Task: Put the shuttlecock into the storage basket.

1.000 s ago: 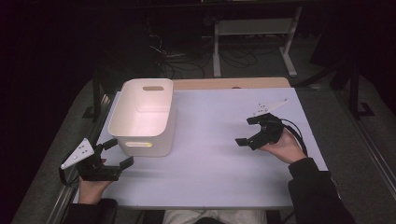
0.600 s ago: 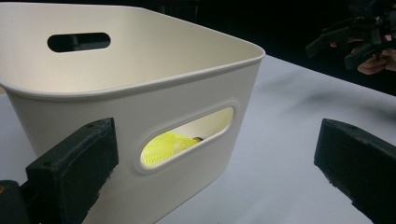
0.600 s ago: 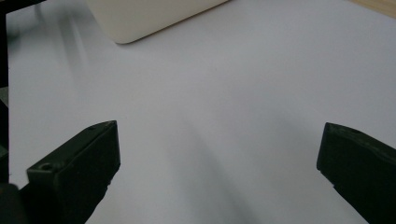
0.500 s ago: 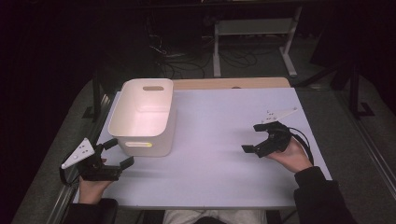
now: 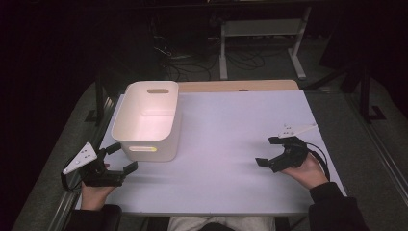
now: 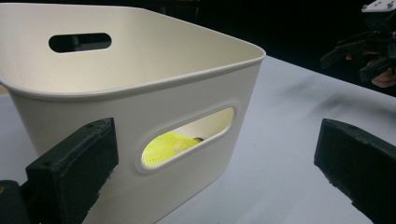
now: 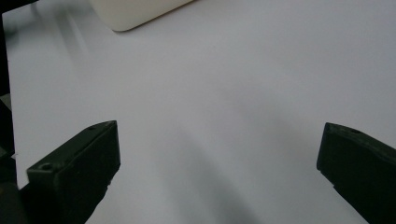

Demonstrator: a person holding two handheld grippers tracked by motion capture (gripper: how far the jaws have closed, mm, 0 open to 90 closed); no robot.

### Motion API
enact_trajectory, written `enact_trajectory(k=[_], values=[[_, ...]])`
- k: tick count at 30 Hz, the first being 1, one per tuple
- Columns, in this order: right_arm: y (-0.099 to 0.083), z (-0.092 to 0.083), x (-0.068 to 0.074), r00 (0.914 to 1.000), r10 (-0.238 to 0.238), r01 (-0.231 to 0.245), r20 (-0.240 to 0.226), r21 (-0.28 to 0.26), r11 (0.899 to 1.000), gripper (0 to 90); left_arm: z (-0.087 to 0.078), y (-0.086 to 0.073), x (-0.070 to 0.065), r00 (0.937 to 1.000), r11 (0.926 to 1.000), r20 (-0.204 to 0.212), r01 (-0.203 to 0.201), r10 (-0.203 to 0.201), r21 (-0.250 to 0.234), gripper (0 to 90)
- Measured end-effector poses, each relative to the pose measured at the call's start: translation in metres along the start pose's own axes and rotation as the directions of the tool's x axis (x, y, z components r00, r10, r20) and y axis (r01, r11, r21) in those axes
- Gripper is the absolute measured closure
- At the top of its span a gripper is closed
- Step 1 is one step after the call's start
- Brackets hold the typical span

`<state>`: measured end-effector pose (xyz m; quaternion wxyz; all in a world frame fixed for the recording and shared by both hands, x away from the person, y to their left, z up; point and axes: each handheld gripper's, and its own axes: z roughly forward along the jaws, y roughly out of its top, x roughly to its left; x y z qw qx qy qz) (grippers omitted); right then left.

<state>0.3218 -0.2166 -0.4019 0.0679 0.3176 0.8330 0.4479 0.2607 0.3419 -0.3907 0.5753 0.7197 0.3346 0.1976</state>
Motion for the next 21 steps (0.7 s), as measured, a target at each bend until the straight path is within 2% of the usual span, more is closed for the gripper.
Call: enact_trajectory(k=[10,21], values=[[-0.023,-0.007,0.002,0.9991,0.035,-0.034,0.026,-0.031,0.999,0.0,0.003,0.001,0.001,1.0000,1.0000,0.005,0.005,-0.005,0.001,0.0],[-0.037,-0.015,0.001,0.9970,0.065,-0.062,0.042,-0.072,0.996,0.0,0.004,0.001,0.001,0.9999,0.9999,0.010,0.004,-0.004,0.009,0.0]])
